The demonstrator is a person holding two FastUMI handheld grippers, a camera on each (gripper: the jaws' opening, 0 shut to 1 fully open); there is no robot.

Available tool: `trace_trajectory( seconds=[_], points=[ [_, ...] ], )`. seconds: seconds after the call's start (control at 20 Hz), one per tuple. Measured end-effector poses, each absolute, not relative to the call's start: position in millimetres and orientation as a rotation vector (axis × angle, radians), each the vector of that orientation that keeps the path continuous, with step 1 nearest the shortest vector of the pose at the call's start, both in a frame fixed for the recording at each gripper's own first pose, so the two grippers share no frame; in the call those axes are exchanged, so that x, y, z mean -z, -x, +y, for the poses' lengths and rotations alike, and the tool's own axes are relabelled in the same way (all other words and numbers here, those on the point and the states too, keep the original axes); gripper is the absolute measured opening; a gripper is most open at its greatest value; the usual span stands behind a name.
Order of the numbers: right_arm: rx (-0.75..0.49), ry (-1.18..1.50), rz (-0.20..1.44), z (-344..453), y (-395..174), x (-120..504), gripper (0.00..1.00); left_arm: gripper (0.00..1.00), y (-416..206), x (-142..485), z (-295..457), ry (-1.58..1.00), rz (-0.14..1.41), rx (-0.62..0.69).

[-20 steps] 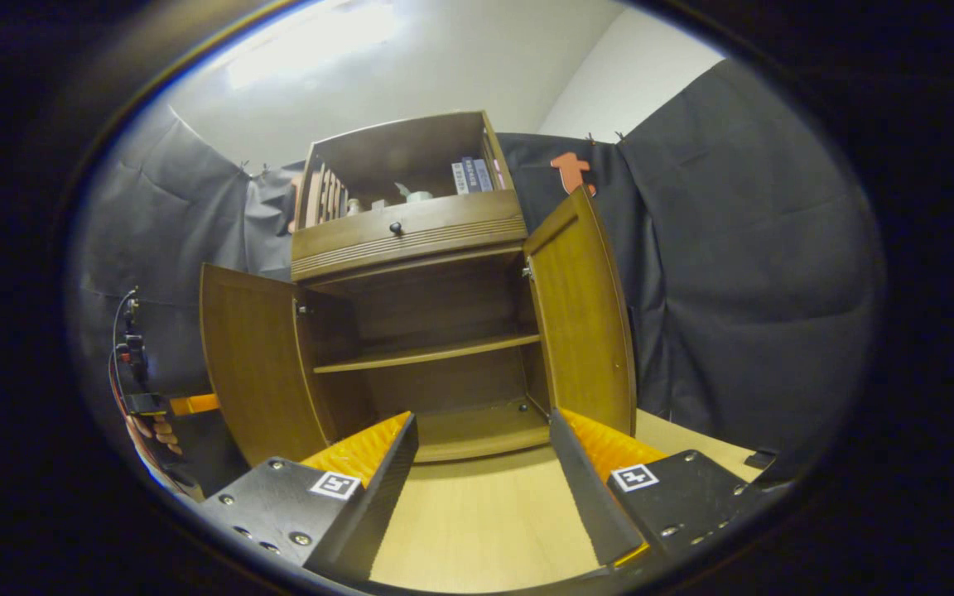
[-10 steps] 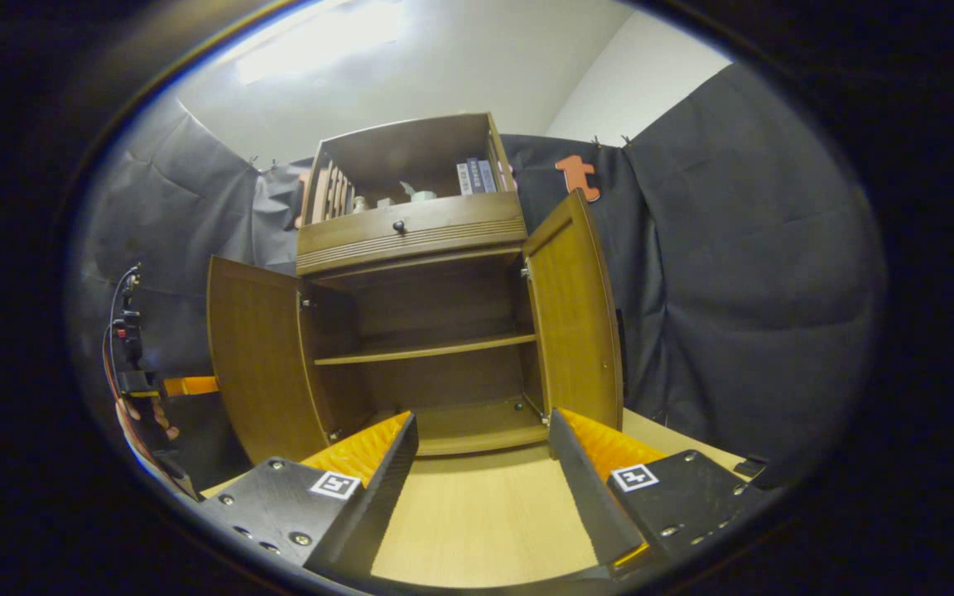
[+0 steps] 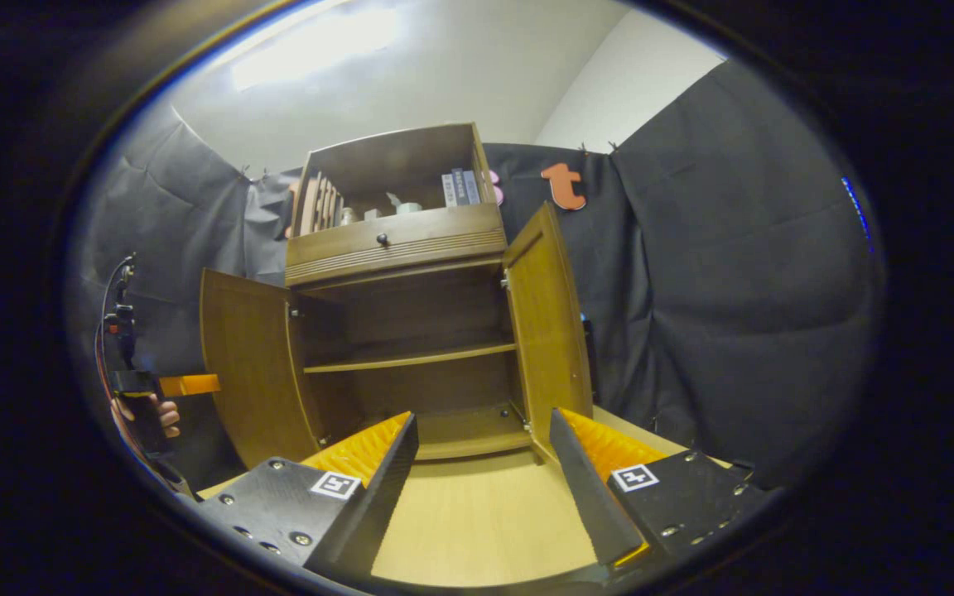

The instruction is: Open the right door of the double-door shoe cabinet with the right hand, and open the left door with the left hand.

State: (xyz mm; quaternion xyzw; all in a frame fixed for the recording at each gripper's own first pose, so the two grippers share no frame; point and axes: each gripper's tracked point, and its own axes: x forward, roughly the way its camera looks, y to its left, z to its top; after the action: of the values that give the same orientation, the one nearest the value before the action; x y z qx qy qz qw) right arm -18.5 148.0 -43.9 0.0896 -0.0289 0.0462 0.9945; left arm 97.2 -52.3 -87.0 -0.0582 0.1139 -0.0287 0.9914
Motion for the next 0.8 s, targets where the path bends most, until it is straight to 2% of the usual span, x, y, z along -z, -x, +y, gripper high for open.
trace_trajectory(
  seconds=[0.05, 0.1, 0.15, 0.25, 0.3, 0.35, 0.45, 0.55, 0.6, 0.8],
  points=[
    [-0.085, -0.184, -0.062, 143, 19, 42, 0.94, 0.9, -98, 85, -59, 0.112, 0.23, 0.059],
    [-0.074, -0.188, -0.068, 138, 19, 38, 0.94, 0.95, -99, 82, -68, 0.103, 0.228, 0.061],
    [-0.07, -0.185, -0.072, 135, 18, 34, 0.94, 0.9, -105, 84, -61, 0.09, 0.226, 0.061],
    [-0.064, -0.162, -0.076, 132, 15, 27, 0.94, 0.9, -106, 76, -80, 0.055, 0.212, 0.074],
    [-0.064, -0.144, -0.074, 131, 13, 26, 0.94, 0.95, -106, 75, -90, 0.04, 0.202, 0.079],
    [-0.065, -0.129, -0.072, 131, 11, 24, 0.94, 0.95, -107, 74, -98, 0.031, 0.195, 0.081],
    [-0.075, -0.12, -0.075, 132, 8, 19, 0.94, 0.91, -107, 76, -115, 0.021, 0.192, 0.087],
    [-0.105, -0.117, -0.076, 139, 5, 15, 0.94, 0.92, -103, 73, -148, 0.018, 0.19, 0.086],
    [-0.115, -0.109, -0.074, 140, 5, 14, 0.94, 0.95, -103, 75, -158, 0.021, 0.191, 0.087],
    [-0.1, -0.101, -0.089, 136, 3, 10, 0.94, 0.93, -107, 87, -191, 0.037, 0.226, 0.095]
  ],
)
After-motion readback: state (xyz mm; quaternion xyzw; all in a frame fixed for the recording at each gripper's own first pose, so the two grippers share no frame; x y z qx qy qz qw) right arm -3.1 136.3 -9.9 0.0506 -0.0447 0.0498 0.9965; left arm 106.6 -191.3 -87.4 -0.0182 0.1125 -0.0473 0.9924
